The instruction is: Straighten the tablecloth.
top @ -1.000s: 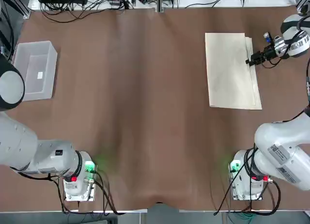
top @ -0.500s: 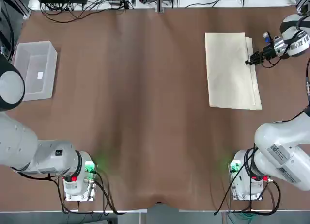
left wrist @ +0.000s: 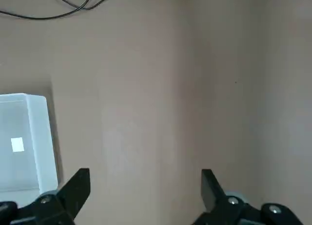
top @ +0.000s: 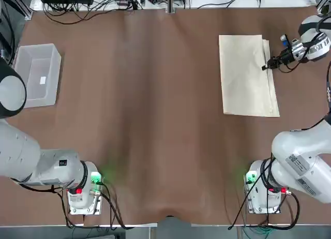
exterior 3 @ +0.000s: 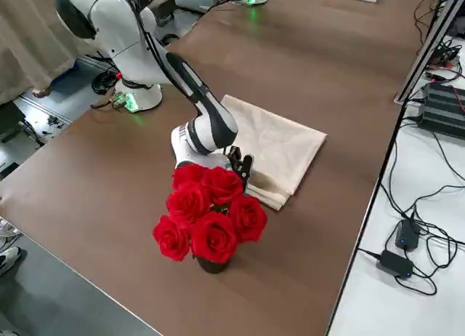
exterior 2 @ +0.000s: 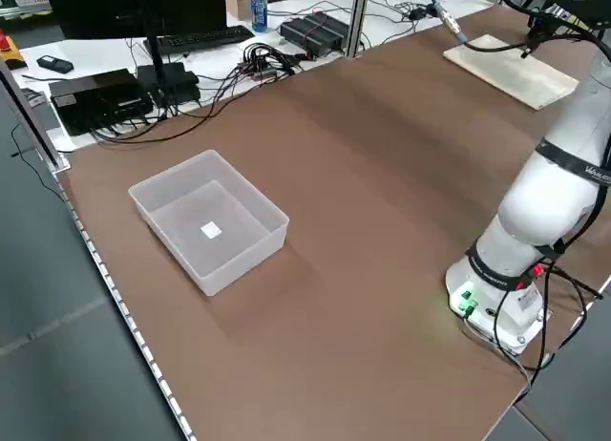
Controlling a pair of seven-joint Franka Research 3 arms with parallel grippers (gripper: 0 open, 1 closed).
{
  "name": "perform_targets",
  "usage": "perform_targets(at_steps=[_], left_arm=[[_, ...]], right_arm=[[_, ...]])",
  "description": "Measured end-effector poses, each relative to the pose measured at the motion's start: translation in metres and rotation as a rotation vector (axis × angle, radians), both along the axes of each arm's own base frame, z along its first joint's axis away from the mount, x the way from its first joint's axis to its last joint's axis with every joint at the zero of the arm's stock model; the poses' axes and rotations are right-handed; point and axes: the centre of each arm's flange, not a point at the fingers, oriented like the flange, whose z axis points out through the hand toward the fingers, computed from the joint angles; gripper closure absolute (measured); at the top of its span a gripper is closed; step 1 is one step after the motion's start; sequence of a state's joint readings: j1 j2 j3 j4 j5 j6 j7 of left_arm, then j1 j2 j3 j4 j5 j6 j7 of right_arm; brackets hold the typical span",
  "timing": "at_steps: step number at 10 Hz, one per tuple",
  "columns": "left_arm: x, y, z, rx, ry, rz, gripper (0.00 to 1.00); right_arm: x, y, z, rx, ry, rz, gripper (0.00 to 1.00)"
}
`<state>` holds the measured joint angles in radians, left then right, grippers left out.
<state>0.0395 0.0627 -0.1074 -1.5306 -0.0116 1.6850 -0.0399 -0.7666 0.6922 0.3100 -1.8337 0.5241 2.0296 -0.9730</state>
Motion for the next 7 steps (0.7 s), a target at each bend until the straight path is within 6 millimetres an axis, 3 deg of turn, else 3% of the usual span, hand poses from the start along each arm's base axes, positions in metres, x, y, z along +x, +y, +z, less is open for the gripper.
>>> perform_targets(at_steps=[4, 7], left_arm=[[0.000, 0.000, 0.000, 0.000, 0.000, 0.000, 0.00], [0.000, 0.000, 0.000, 0.000, 0.001, 0.000, 0.00]], right_arm=[[0.003, 0.024, 0.014, 0.078, 0.091, 0.032, 0.98], [0.022, 0.069, 0.041, 0.077, 0.127, 0.080, 0.98]])
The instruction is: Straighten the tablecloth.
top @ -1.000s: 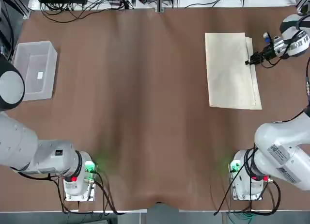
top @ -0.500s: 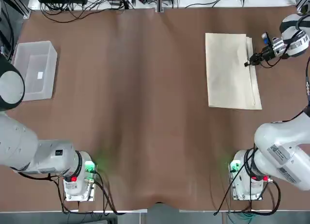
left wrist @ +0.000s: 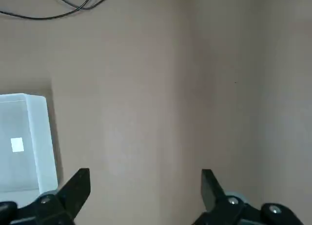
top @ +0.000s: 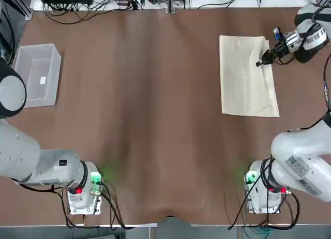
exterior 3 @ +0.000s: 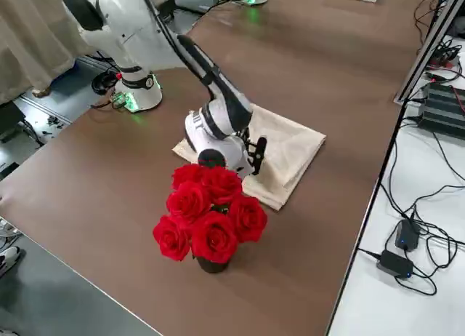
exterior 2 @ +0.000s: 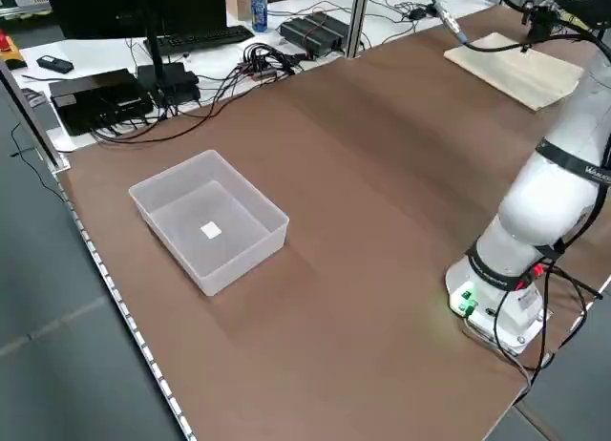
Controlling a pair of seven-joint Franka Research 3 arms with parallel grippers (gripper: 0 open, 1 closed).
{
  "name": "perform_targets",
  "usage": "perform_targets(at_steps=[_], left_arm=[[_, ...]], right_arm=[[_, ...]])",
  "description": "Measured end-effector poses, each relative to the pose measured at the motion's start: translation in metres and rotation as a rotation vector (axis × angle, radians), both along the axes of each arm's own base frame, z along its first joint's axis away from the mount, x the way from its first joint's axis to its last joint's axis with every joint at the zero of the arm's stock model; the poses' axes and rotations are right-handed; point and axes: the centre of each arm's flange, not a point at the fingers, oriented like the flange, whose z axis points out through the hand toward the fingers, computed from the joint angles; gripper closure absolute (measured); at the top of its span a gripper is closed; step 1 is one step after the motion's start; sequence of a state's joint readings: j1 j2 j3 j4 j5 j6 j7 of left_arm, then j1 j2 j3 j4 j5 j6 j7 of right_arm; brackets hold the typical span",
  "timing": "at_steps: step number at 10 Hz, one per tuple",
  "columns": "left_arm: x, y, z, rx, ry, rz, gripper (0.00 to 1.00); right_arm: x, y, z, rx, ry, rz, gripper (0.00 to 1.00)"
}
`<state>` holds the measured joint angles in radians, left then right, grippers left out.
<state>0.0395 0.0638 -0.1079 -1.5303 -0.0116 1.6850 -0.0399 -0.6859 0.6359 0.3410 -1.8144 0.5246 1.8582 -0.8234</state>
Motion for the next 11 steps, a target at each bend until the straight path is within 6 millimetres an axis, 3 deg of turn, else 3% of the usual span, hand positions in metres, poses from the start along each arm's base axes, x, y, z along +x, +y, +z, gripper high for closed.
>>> perform_targets(at_steps=[2, 7, 11], left_arm=[[0.000, 0.000, -0.001, 0.000, 0.001, 0.000, 0.00], [0.002, 0.000, -0.004, 0.000, 0.006, 0.000, 0.00], [0.003, 0.000, -0.005, 0.000, 0.008, 0.000, 0.00]], right_arm=[[0.013, 0.045, 0.014, 0.035, 0.024, 0.033, 0.98], [0.042, 0.186, 0.067, 0.089, 0.112, 0.043, 0.98], [0.047, 0.296, 0.077, 0.050, 0.128, 0.028, 0.98]])
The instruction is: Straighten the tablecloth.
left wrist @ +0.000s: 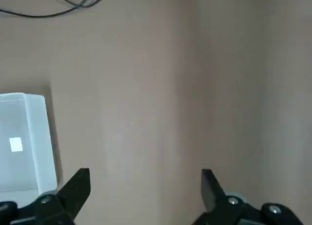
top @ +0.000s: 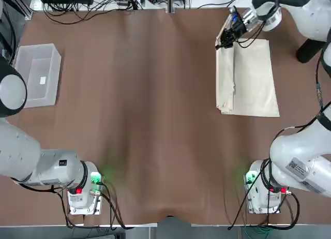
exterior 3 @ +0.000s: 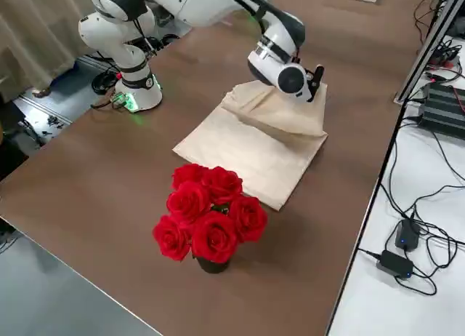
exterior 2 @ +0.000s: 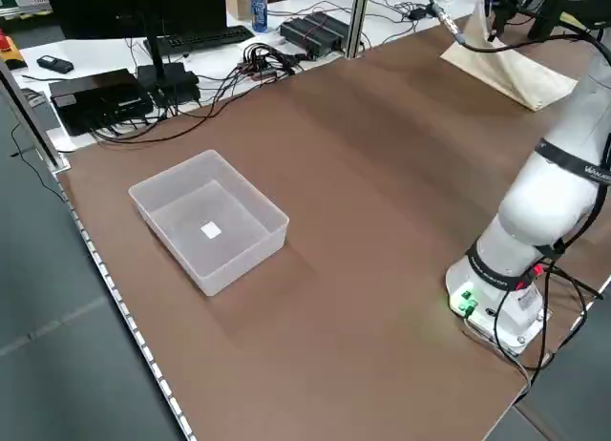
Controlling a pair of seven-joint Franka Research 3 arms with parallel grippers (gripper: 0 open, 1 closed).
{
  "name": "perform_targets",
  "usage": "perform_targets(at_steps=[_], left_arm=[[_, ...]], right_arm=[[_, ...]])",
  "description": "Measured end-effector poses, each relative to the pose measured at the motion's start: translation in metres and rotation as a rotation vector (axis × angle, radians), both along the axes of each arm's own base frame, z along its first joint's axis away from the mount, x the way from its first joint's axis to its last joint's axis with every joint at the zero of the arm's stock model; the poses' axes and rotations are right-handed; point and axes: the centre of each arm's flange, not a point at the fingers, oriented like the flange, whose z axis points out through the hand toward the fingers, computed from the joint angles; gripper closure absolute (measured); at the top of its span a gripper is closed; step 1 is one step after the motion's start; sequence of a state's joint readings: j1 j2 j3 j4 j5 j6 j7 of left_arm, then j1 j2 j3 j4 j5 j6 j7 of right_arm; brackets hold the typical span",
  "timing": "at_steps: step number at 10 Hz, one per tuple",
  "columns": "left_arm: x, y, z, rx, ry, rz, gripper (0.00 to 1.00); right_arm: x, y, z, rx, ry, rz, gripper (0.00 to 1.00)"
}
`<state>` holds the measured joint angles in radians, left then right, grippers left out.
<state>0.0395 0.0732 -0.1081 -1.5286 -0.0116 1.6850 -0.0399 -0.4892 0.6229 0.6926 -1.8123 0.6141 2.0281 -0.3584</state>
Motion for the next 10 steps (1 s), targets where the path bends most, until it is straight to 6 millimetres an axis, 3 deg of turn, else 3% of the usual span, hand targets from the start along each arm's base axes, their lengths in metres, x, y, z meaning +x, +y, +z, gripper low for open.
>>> perform_targets(at_steps=[4, 8, 10], left_arm=[[0.000, 0.000, 0.000, 0.000, 0.000, 0.000, 0.00], [0.001, 0.000, 0.000, 0.000, 0.001, 0.000, 0.00], [0.001, 0.000, 0.000, 0.000, 0.000, 0.000, 0.00]], right_arm=[[-0.010, 0.087, 0.005, -0.053, 0.002, -0.016, 0.98], [-0.034, 0.216, 0.039, -0.096, 0.003, -0.051, 0.98], [-0.050, 0.266, 0.049, -0.104, -0.028, -0.093, 0.98]])
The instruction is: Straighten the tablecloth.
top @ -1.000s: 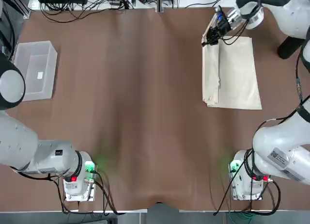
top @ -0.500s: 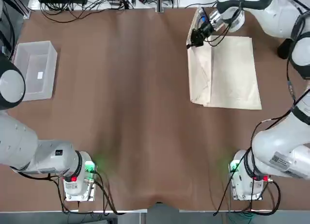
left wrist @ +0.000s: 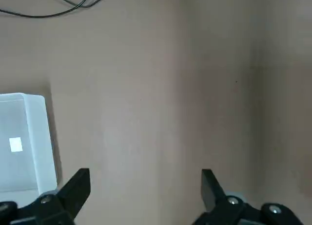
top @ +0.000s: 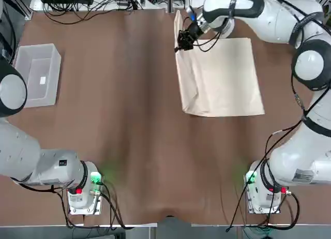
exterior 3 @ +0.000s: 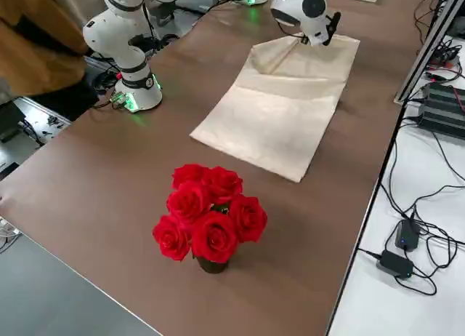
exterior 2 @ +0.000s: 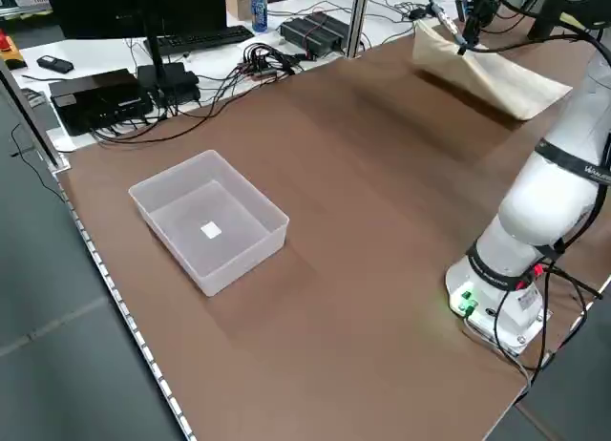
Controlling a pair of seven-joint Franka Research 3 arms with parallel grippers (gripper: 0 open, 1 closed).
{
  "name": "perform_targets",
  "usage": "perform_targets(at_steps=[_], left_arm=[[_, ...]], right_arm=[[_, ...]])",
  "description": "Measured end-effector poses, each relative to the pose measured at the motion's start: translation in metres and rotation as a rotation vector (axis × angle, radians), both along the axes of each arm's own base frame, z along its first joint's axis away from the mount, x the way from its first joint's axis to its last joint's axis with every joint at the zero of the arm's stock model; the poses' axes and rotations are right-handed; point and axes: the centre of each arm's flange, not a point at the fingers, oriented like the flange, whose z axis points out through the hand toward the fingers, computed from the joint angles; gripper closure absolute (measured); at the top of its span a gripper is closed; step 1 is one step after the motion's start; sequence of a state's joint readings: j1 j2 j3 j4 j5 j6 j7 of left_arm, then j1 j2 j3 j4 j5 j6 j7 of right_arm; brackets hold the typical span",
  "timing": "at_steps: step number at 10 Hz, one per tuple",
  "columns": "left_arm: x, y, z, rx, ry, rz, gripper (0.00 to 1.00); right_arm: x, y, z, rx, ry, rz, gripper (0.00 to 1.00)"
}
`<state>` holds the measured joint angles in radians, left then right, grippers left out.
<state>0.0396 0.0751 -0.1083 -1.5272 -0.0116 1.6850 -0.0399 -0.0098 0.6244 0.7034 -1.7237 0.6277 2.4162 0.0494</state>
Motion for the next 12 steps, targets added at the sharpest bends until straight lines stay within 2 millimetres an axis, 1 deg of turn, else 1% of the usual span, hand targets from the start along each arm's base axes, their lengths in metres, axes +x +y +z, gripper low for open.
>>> perform_targets(at_steps=[1, 2, 4, 5, 6, 7, 8, 9, 10, 12], left_arm=[[0.000, 0.000, 0.000, 0.000, 0.000, 0.000, 0.00], [0.000, 0.000, 0.000, 0.000, 0.000, 0.000, 0.00], [0.000, 0.000, 0.000, 0.000, 0.000, 0.000, 0.00], [0.000, 0.000, 0.000, 0.000, 0.000, 0.000, 0.00], [0.000, 0.000, 0.000, 0.000, 0.000, 0.000, 0.00], [0.000, 0.000, 0.000, 0.000, 0.000, 0.000, 0.00], [0.000, 0.000, 0.000, 0.000, 0.000, 0.000, 0.00], [0.000, 0.000, 0.000, 0.000, 0.000, 0.000, 0.00], [0.001, 0.000, -0.002, 0.000, 0.003, 0.000, 0.00], [0.002, 0.001, -0.004, 0.000, 0.006, 0.001, 0.00]], right_arm=[[-0.011, 0.023, -0.002, -0.002, -0.024, -0.020, 0.98], [-0.021, 0.043, -0.008, 0.000, -0.046, -0.050, 0.97], [-0.040, 0.078, -0.021, 0.003, -0.063, -0.125, 0.87], [-0.045, 0.088, -0.021, 0.007, -0.061, -0.157, 0.74], [-0.043, 0.090, -0.017, 0.012, -0.037, -0.194, 0.58], [-0.035, 0.088, -0.009, 0.019, -0.024, -0.228, 0.41], [-0.027, 0.080, -0.009, 0.017, -0.017, -0.248, 0.27], [-0.018, 0.067, -0.012, 0.009, 0.000, -0.252, 0.11], [-0.011, 0.056, -0.011, 0.005, 0.015, -0.250, 0.00], [-0.001, 0.036, -0.007, -0.006, 0.008, -0.240, 0.00]])
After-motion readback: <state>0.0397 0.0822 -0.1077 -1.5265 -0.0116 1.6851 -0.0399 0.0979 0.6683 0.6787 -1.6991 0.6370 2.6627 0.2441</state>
